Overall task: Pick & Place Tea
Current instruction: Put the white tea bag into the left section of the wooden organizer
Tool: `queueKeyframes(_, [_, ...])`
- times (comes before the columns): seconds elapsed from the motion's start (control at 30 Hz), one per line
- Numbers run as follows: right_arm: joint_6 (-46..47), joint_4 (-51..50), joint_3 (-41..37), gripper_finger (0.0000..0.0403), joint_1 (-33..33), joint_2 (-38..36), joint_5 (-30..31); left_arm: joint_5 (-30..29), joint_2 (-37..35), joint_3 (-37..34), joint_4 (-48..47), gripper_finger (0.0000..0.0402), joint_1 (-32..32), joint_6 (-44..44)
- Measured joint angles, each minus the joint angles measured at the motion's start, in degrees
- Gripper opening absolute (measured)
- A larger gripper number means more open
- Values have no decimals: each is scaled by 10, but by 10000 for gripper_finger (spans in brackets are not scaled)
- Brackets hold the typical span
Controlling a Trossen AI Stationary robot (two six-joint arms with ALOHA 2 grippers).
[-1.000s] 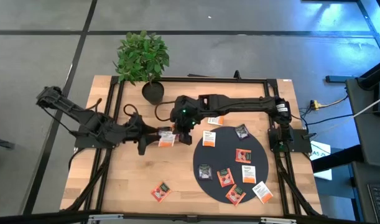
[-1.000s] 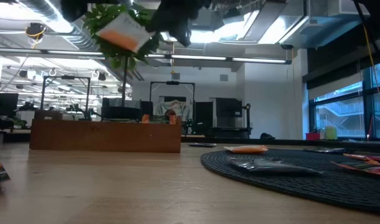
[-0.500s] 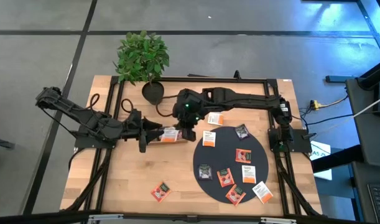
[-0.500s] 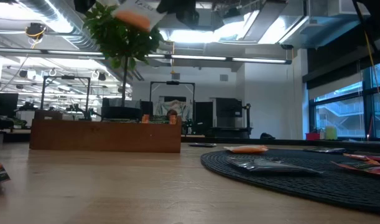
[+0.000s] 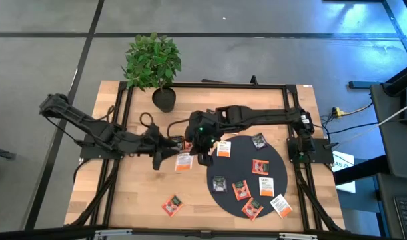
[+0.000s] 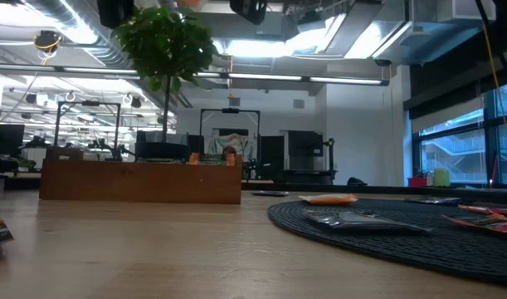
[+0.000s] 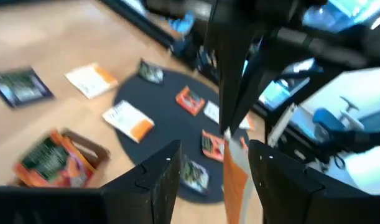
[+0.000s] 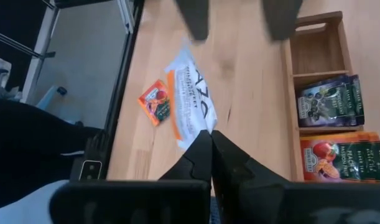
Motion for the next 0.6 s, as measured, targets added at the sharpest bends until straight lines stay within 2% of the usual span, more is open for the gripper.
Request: queueKeyframes(0.6, [31, -12, -1, 5, 40, 0, -5, 283, 42, 33, 4, 182, 120, -12])
